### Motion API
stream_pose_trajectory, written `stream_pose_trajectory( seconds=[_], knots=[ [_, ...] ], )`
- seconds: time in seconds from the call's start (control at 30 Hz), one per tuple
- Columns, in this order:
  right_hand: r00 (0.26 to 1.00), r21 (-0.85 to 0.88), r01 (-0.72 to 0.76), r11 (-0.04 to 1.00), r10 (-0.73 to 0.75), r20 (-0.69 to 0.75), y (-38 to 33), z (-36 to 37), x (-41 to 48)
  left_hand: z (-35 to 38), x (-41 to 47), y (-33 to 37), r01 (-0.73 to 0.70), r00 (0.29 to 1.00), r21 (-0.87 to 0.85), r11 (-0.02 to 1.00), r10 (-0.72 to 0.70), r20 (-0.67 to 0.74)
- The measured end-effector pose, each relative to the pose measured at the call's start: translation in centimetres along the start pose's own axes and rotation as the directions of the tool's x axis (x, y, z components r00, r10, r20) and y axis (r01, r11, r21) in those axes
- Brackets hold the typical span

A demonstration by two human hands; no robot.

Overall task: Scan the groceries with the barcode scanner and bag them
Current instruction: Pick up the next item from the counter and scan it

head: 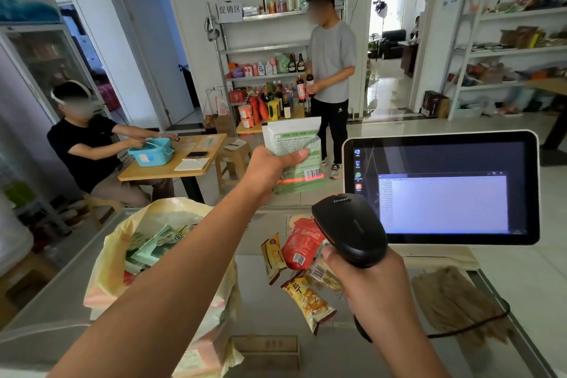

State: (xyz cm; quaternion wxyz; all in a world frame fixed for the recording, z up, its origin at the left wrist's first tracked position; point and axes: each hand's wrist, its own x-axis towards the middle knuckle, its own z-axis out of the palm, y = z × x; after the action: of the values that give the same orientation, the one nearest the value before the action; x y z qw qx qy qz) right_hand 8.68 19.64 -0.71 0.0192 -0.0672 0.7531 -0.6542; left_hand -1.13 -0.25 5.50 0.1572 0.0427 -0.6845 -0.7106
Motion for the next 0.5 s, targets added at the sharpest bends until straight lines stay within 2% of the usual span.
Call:
stream_pose_trajectory(
  seconds=[0.5],
  knots=[
    [1.000,-0.024,-0.006,1.000,0.006,0.013,-0.54,-0.37,-0.42,-0.74,-0.55,0.06,0.027,1.000,0.012,1.000,-0.027,0.002]
  ],
)
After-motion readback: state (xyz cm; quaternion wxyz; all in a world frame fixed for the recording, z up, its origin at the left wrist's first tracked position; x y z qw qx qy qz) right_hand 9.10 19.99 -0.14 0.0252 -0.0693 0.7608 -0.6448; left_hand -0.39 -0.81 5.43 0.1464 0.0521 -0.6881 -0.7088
